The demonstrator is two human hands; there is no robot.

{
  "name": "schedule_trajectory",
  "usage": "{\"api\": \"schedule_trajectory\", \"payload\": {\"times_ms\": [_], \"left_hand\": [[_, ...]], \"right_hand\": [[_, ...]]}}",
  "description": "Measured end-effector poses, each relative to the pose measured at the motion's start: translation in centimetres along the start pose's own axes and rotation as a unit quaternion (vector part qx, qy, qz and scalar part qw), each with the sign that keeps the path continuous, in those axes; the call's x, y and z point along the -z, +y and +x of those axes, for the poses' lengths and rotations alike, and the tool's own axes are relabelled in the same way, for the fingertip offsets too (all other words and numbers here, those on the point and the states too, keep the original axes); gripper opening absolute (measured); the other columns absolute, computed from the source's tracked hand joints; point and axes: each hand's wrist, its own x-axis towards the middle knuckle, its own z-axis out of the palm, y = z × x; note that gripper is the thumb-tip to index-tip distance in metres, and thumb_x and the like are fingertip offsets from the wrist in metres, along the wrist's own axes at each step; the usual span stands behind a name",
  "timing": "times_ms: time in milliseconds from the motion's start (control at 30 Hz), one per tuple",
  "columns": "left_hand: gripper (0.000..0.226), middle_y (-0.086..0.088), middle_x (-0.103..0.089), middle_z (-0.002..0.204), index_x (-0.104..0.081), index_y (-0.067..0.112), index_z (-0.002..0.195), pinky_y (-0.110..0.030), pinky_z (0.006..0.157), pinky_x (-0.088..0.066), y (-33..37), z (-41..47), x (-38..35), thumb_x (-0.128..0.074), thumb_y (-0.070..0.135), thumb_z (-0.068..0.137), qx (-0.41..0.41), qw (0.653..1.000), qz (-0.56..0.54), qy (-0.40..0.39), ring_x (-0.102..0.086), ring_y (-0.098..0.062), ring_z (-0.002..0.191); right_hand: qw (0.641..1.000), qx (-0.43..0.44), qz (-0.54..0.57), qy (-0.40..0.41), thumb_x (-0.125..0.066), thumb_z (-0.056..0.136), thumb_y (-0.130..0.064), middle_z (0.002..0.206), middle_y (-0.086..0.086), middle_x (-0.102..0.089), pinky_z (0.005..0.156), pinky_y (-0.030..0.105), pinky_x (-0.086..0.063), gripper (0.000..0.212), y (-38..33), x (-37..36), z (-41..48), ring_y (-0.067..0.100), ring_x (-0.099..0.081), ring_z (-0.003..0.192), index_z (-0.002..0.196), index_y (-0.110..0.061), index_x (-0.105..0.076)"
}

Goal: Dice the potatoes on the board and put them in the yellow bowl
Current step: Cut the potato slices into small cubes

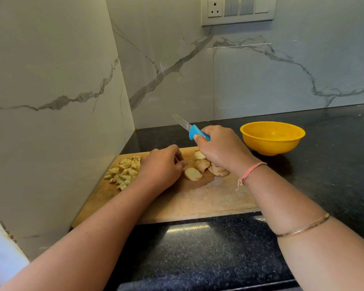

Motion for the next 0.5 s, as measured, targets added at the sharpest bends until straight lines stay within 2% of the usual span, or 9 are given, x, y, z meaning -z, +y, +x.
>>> {"api": "schedule_trajectory", "payload": {"times_ms": [33, 100, 167, 233, 333, 400, 500], "left_hand": [[0.009, 0.006, -0.064, 0.1, -0.054, 0.027, 0.104, -0.036, 0.085, -0.053, -0.3, -0.1, 0.2, -0.054, 0.028, 0.095, -0.004, 0.999, -0.031, -0.009, -0.059, -0.012, 0.094], [0.02, 0.007, -0.064, 0.107, -0.054, 0.026, 0.107, -0.021, 0.083, -0.051, -0.7, -0.3, 0.9, -0.053, 0.012, 0.093, -0.028, 0.992, -0.112, -0.044, -0.059, -0.008, 0.098], [0.028, 0.008, -0.06, 0.115, -0.052, 0.027, 0.11, -0.012, 0.084, -0.044, -0.8, -0.7, 1.5, -0.057, 0.009, 0.089, -0.064, 0.982, -0.148, -0.098, -0.056, -0.006, 0.106], [0.033, 0.01, -0.057, 0.118, -0.049, 0.028, 0.112, -0.016, 0.092, -0.043, -0.7, -0.9, 1.6, -0.064, 0.014, 0.086, -0.086, 0.976, -0.145, -0.141, -0.054, -0.006, 0.112], [0.033, 0.013, -0.058, 0.115, -0.049, 0.031, 0.11, -0.027, 0.102, -0.043, -0.6, -0.9, 1.3, -0.067, 0.02, 0.085, -0.103, 0.975, -0.134, -0.147, -0.053, -0.008, 0.114], [0.031, 0.015, -0.057, 0.113, -0.049, 0.033, 0.108, -0.036, 0.104, -0.042, -0.5, -0.9, 1.3, -0.067, 0.025, 0.084, -0.109, 0.977, -0.121, -0.14, -0.05, -0.01, 0.114], [0.031, 0.017, -0.054, 0.107, -0.047, 0.034, 0.107, -0.04, 0.099, -0.04, -0.2, -1.0, 1.6, -0.067, 0.034, 0.083, -0.098, 0.985, -0.064, -0.125, -0.042, -0.011, 0.111]], "right_hand": [[1.0, 0.0, 0.0, -0.002, -0.044, 0.098, -0.032, 0.087, 0.002, -0.061, 0.054, 0.017, -0.037, 0.027, 0.0, 0.0, 0.0, 0.012, -0.053, 0.07, 0.106, -0.014, -0.061], [1.0, 0.0, 0.0, -0.001, -0.044, 0.098, -0.032, 0.087, 0.002, -0.061, 0.054, 0.017, -0.037, 0.027, 0.0, 0.0, 0.0, 0.012, -0.053, 0.071, 0.106, -0.013, -0.061], [1.0, -0.001, 0.0, 0.001, -0.044, 0.098, -0.032, 0.089, 0.002, -0.06, 0.053, 0.017, -0.036, 0.027, 0.0, 0.0, -0.1, 0.011, -0.053, 0.072, 0.108, -0.014, -0.06], [1.0, 0.0, -0.001, 0.0, -0.043, 0.098, -0.032, 0.089, 0.002, -0.061, 0.054, 0.017, -0.037, 0.027, 0.1, 0.0, -0.1, 0.012, -0.054, 0.073, 0.108, -0.014, -0.06], [1.0, -0.001, -0.001, 0.001, -0.044, 0.098, -0.033, 0.087, 0.002, -0.06, 0.054, 0.017, -0.037, 0.027, 0.1, -0.1, -0.1, 0.011, -0.053, 0.071, 0.106, -0.014, -0.061], [1.0, -0.003, -0.001, 0.003, -0.044, 0.098, -0.033, 0.086, 0.001, -0.059, 0.053, 0.016, -0.035, 0.026, 0.1, -0.1, -0.1, 0.011, -0.052, 0.071, 0.105, -0.014, -0.061], [1.0, -0.003, -0.005, 0.005, -0.044, 0.098, -0.033, 0.089, 0.001, -0.06, 0.056, 0.017, -0.038, 0.027, 0.0, -0.2, -0.1, 0.012, -0.054, 0.075, 0.106, -0.014, -0.061]]}}
